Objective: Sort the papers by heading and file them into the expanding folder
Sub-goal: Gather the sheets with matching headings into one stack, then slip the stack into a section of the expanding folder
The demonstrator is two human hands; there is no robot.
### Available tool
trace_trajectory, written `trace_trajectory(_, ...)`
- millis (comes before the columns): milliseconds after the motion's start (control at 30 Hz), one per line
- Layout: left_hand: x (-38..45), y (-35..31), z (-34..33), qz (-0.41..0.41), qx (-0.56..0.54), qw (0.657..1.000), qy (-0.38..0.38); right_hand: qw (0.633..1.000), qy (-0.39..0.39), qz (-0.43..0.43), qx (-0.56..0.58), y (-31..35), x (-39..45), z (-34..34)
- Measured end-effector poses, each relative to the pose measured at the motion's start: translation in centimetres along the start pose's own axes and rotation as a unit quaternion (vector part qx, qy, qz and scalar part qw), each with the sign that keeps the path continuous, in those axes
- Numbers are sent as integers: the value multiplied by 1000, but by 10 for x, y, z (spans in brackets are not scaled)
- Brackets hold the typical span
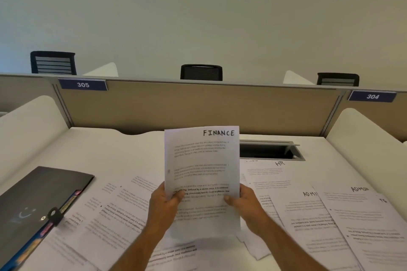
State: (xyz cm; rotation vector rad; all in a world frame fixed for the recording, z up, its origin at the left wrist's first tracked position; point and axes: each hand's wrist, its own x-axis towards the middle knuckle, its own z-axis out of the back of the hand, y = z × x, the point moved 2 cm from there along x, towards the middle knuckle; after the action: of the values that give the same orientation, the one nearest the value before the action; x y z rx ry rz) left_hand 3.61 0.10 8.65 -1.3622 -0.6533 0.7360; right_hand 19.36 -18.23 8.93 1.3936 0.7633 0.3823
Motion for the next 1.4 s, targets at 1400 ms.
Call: trace_trajectory(1400, 54, 67, 368, 54, 691, 720, 32, 976, 76, -191, 66, -37, 73, -255)
